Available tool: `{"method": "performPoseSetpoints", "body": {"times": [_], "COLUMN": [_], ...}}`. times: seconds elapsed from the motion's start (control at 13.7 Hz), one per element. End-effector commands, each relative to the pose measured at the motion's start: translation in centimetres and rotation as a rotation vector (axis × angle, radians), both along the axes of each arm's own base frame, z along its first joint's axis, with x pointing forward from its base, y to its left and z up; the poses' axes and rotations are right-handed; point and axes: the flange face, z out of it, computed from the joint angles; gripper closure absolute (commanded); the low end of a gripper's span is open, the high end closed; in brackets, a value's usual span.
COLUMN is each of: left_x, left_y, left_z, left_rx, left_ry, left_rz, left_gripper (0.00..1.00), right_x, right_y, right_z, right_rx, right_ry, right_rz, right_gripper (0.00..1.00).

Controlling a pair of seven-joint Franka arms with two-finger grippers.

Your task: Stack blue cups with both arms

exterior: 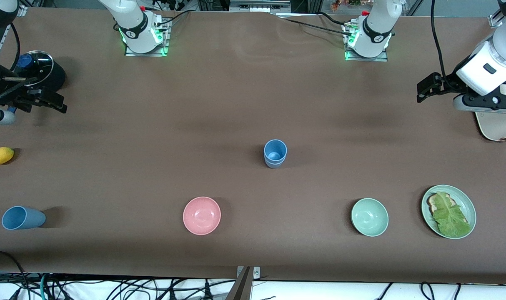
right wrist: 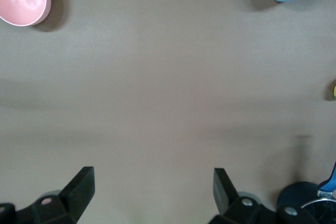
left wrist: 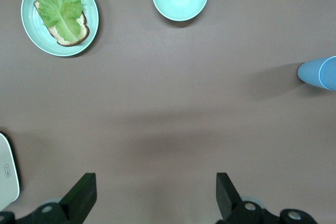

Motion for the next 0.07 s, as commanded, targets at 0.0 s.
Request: {"method": "performPoseSetpoints", "body": {"times": [0.0], "left_x": [0.89], "left_y": [-0.55], "left_z": [0.20], "left_rx": [-0.005], "left_ry": [-0.002], "left_rz": [-0.025], "left_gripper": [0.00], "right_x": [0.09], "right_y": [-0.17], "right_z": [0.34], "right_rx": [-0.010], "right_ry": [0.002], "right_rz": [0.003], "right_gripper": [0.00]}}
